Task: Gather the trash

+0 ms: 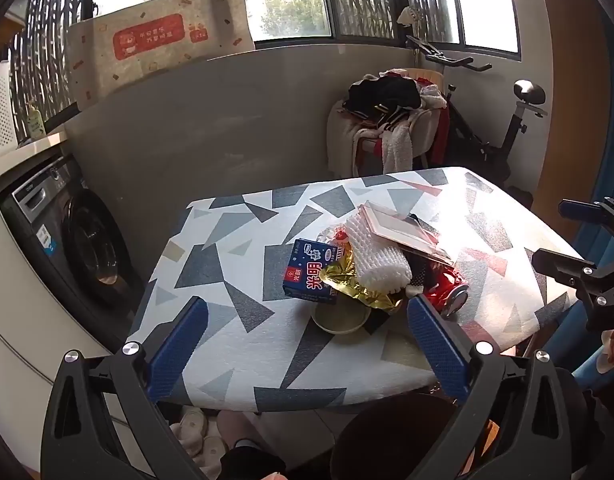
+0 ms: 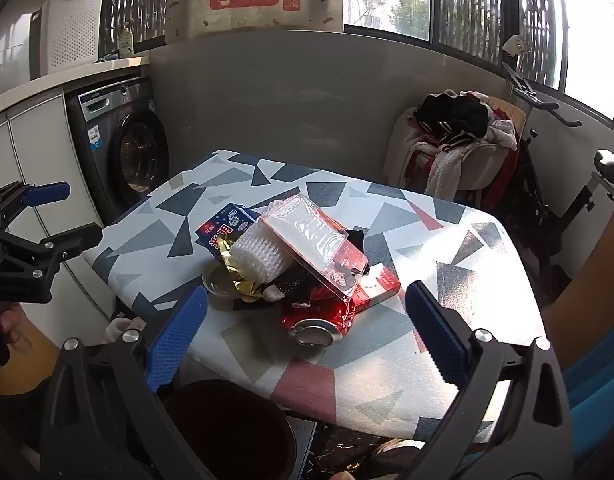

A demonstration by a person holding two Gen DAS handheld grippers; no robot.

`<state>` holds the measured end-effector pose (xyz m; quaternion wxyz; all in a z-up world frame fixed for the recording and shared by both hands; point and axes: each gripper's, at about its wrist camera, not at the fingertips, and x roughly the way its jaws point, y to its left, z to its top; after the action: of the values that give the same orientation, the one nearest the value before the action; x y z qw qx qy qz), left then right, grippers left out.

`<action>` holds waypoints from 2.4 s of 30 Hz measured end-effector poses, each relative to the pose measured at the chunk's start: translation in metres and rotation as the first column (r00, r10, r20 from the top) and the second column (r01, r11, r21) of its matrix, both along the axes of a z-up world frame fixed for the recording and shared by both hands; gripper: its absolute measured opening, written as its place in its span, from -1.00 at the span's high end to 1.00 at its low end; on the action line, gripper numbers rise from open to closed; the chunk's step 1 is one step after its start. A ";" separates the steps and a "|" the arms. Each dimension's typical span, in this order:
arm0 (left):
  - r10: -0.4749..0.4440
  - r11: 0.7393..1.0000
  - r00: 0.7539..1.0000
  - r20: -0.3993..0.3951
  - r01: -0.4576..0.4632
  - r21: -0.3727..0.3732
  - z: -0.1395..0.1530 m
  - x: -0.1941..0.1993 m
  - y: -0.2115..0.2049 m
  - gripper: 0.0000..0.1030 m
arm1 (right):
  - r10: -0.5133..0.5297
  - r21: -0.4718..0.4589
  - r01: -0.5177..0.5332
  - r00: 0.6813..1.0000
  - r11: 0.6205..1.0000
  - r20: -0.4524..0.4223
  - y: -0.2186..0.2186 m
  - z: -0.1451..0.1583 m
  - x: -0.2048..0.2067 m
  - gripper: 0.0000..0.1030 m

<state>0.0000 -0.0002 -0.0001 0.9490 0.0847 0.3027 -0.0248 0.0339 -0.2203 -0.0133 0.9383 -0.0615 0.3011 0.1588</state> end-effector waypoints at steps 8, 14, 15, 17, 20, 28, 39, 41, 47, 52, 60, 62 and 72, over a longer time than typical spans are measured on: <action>-0.007 1.000 1.000 -0.005 0.007 -0.011 0.000 0.001 0.002 -0.90 | 0.003 0.003 -0.003 1.000 1.000 -0.002 0.003 0.000 0.001 -0.89; -0.007 1.000 1.000 0.002 0.007 -0.006 0.001 0.000 0.000 -0.90 | 0.008 0.005 -0.008 1.000 1.000 -0.008 0.005 -0.002 0.005 -0.89; -0.008 1.000 1.000 0.002 0.008 -0.007 0.001 0.000 0.000 -0.91 | 0.009 0.005 -0.009 1.000 1.000 -0.009 0.006 -0.003 0.007 -0.89; -0.007 1.000 1.000 0.002 0.007 -0.004 -0.001 -0.004 -0.001 -0.90 | -0.001 0.003 0.001 1.000 1.000 0.004 0.003 0.001 0.001 -0.89; -0.008 1.000 1.000 0.000 0.008 -0.005 0.000 -0.002 0.000 -0.90 | 0.000 0.004 0.000 1.000 1.000 0.001 0.004 0.000 0.001 -0.89; -0.006 1.000 1.000 0.000 0.006 -0.005 -0.001 -0.001 -0.001 -0.90 | -0.001 0.004 0.001 1.000 1.000 -0.001 0.000 -0.001 0.001 -0.89; -0.006 1.000 1.000 -0.001 0.006 -0.006 -0.003 0.000 -0.002 -0.90 | -0.001 0.003 0.001 1.000 1.000 -0.003 -0.002 -0.002 0.001 -0.89; -0.005 1.000 1.000 -0.002 0.005 -0.006 -0.004 0.000 -0.003 -0.90 | -0.001 0.004 0.001 1.000 1.000 -0.004 -0.002 -0.003 0.001 -0.89; -0.004 1.000 1.000 -0.003 0.004 -0.008 -0.002 0.000 -0.003 -0.90 | -0.002 0.002 0.002 1.000 1.000 -0.004 -0.003 -0.004 -0.001 -0.89; -0.007 1.000 1.000 -0.003 0.007 -0.008 -0.004 0.001 -0.003 -0.90 | -0.002 0.004 0.002 1.000 1.000 -0.005 -0.005 -0.005 0.001 -0.89; -0.008 1.000 1.000 -0.004 0.008 -0.010 -0.008 -0.004 -0.003 -0.90 | -0.002 0.004 0.002 1.000 1.000 -0.007 -0.006 -0.008 -0.001 -0.89; -0.008 1.000 1.000 -0.005 0.008 -0.009 -0.008 -0.003 -0.003 -0.90 | -0.003 0.002 0.003 1.000 1.000 -0.008 -0.006 -0.009 0.000 -0.89; -0.006 1.000 1.000 -0.005 0.006 -0.011 -0.008 -0.003 -0.003 -0.90 | -0.002 0.003 0.002 1.000 1.000 -0.008 -0.006 -0.009 0.000 -0.89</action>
<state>-0.0034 -0.0030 -0.0083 0.9486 0.0804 0.3046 -0.0295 0.0338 -0.2265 -0.0218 0.9373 -0.0592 0.3047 0.1587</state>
